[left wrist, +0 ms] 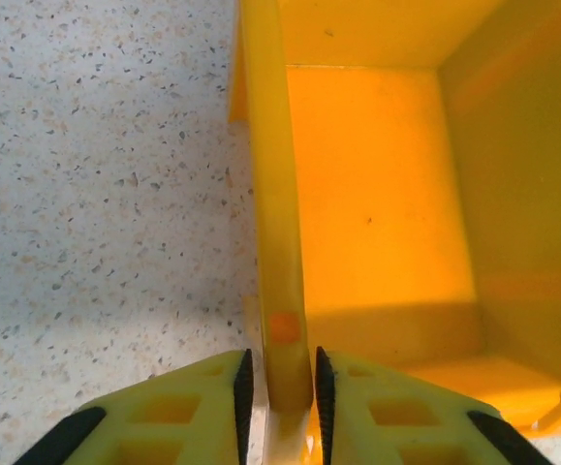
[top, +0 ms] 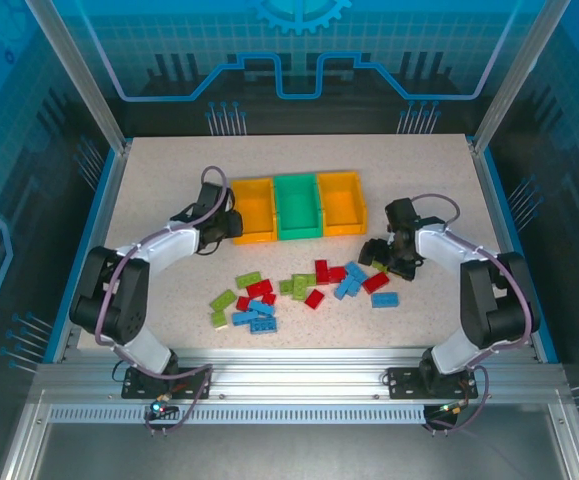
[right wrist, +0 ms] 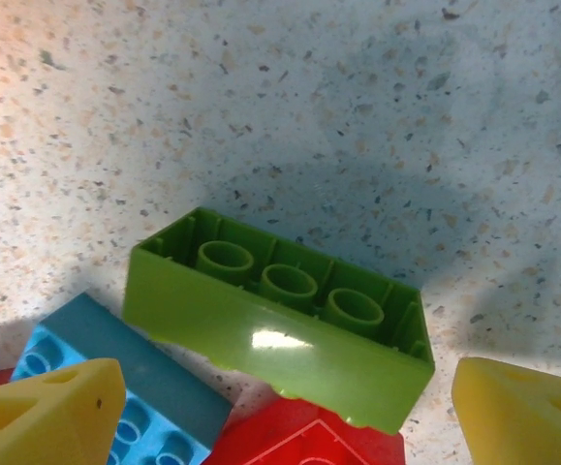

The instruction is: Sort the legos into containers by color

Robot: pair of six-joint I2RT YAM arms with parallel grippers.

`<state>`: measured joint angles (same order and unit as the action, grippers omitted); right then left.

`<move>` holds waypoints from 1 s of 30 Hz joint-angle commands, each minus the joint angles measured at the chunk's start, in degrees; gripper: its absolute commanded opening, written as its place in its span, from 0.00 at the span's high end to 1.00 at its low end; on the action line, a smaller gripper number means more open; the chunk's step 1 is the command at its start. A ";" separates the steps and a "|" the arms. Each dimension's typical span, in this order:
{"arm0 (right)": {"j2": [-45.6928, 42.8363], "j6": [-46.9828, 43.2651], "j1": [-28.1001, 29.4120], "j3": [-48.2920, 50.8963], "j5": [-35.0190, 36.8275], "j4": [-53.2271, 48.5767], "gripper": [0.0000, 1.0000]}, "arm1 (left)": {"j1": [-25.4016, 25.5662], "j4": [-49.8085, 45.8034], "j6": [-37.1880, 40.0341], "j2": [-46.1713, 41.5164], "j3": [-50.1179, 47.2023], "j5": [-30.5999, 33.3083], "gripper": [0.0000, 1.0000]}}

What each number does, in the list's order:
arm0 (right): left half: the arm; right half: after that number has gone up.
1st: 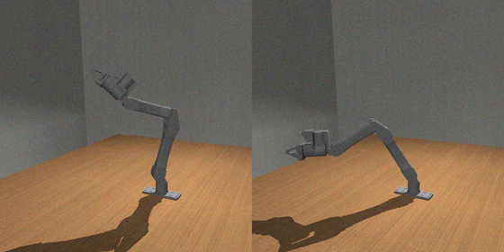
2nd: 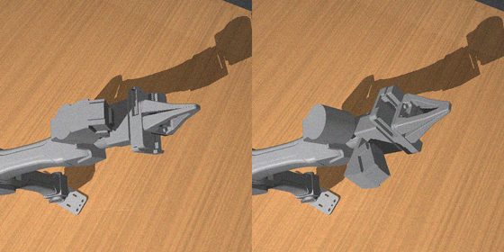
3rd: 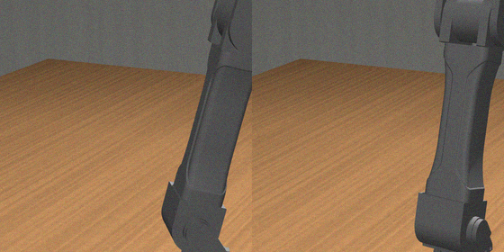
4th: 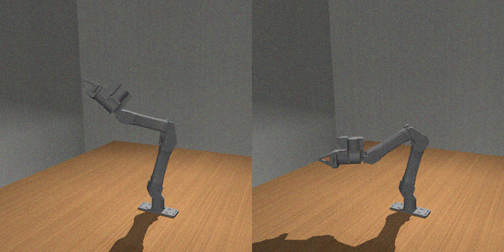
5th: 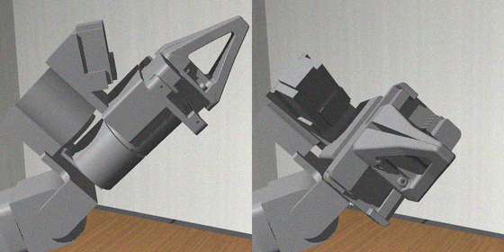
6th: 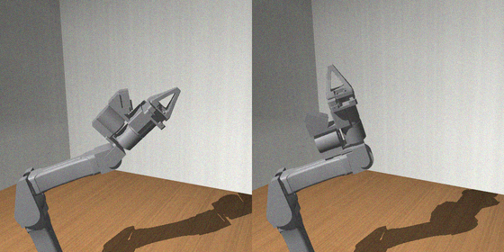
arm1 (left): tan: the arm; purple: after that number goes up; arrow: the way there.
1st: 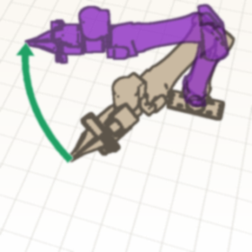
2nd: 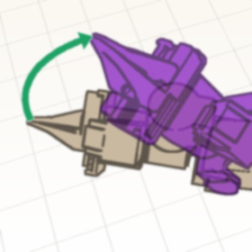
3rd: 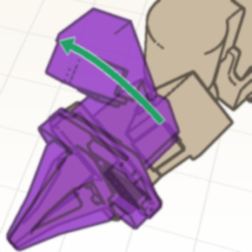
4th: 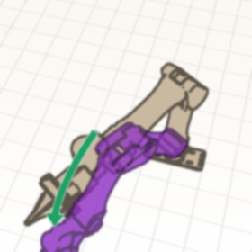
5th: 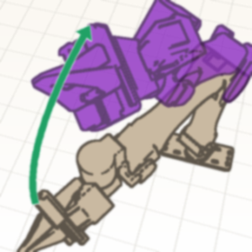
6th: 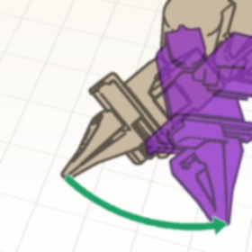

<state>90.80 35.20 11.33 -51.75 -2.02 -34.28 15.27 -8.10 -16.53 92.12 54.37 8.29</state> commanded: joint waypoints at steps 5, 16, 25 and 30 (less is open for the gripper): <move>3.71 0.14 0.72 -3.30 1.55 -0.59 0.17 | 0.47 1.17 -0.96 -8.98 -3.30 2.82 0.44; 6.28 -1.43 1.35 -5.62 2.62 -1.67 0.25 | 0.47 -3.44 -2.18 -17.02 -6.88 4.50 0.30; 5.56 -1.44 1.82 -6.05 2.12 -2.10 0.43 | 0.47 -5.66 -5.32 -22.04 -11.76 5.99 0.25; 3.83 -1.35 2.76 -7.44 2.11 -3.13 0.47 | 0.47 -6.14 -5.97 -23.80 -13.48 6.10 0.24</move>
<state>96.33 33.85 12.91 -57.06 -0.03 -35.42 15.40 -13.08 -21.10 69.89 41.91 13.28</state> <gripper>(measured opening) 0.633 0.756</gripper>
